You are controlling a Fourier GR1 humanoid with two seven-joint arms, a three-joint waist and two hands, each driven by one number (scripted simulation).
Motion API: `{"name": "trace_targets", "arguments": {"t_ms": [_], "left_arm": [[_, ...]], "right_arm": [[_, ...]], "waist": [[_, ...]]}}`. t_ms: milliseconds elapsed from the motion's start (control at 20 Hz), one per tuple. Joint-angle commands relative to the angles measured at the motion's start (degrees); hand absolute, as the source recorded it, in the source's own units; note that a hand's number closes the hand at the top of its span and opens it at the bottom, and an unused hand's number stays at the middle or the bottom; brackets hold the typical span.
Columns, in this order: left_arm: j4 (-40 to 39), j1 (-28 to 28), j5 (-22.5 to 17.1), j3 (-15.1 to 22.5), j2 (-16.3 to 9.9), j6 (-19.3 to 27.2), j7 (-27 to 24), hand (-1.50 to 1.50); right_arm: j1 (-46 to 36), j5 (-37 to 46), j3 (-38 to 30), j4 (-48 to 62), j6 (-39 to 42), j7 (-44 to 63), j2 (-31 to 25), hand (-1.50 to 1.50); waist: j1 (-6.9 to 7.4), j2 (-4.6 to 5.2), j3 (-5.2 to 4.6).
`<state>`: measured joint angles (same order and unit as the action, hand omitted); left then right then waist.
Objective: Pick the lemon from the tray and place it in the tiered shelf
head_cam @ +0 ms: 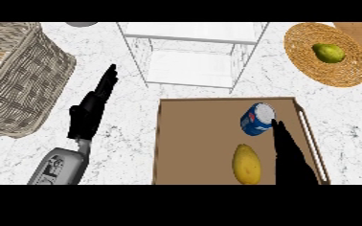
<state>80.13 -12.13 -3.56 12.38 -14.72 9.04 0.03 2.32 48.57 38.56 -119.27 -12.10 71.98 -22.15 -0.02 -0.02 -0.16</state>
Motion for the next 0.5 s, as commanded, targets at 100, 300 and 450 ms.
{"name": "trace_targets", "arguments": {"t_ms": [100, 300, 450], "left_arm": [[-0.1, 1.6, 1.1, 1.0, 2.2, 0.7, -0.9, 0.0], [0.8, 3.2, 1.2, 0.1, 1.5, 0.0, -1.9, 0.0], [0.7, -0.5, 2.4, 0.4, 3.1, 1.2, 2.1, 0.0]], "right_arm": [[1.1, 5.7, 1.1, 4.1, 4.2, 10.0, 7.2, -1.5], [3.0, 5.0, -3.0, 6.0, 4.3, 5.3, 8.6, -1.5], [1.0, 5.6, -3.8, 10.9, 5.1, 3.4, 12.9, -1.5]], "waist": [[-0.12, -0.03, 0.09], [-0.12, 0.03, 0.13], [-0.02, 0.09, 0.15]]}}
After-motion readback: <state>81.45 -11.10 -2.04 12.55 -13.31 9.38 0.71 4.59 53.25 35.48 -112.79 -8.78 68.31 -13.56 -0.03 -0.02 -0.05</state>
